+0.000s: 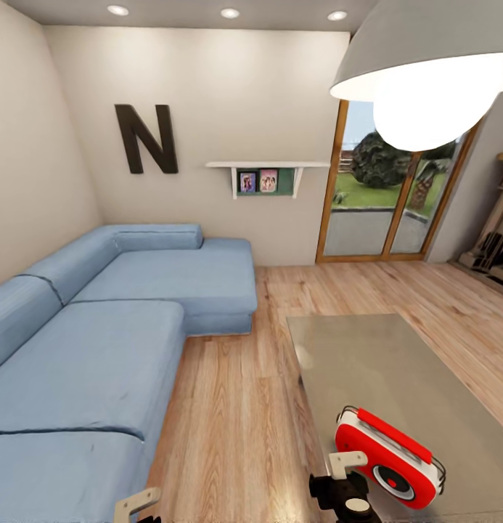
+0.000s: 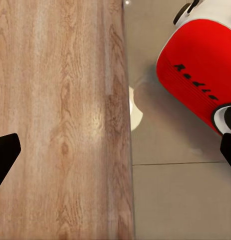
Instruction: Turn on the radio receiver that's on the table in the living room.
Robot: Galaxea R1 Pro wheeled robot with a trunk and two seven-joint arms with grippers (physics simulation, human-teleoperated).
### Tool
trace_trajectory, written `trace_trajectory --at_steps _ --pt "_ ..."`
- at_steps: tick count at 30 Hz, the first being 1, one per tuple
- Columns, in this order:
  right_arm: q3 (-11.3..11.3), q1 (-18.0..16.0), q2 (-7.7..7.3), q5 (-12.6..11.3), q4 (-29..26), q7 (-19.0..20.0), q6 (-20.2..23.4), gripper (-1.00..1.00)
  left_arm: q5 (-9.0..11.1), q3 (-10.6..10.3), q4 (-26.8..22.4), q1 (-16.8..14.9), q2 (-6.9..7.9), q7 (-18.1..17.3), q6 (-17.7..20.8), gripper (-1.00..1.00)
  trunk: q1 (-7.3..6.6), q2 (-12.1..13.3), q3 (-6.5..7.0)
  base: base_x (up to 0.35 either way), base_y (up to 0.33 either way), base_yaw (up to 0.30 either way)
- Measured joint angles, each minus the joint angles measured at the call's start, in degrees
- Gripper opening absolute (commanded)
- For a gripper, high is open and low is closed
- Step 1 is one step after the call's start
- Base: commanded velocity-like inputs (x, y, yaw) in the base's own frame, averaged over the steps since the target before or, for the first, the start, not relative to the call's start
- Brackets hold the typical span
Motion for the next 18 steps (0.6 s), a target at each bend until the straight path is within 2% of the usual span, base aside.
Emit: trace_trajectory --at_steps 11,18 --pt "0.1 0.0 0.00 0.1 0.0 -0.1 0.0 1.00 0.0 0.0 0.0 0.0 0.00 0.0 0.0 1.00 0.00 0.0 -1.00 0.000 0.000 0.000" --pt "0.2 0.0 0.01 0.2 0.0 -0.1 0.0 1.00 0.0 0.0 -0.1 0.0 0.00 0.0 0.0 1.00 0.00 0.0 -1.11 0.000 0.000 0.000"
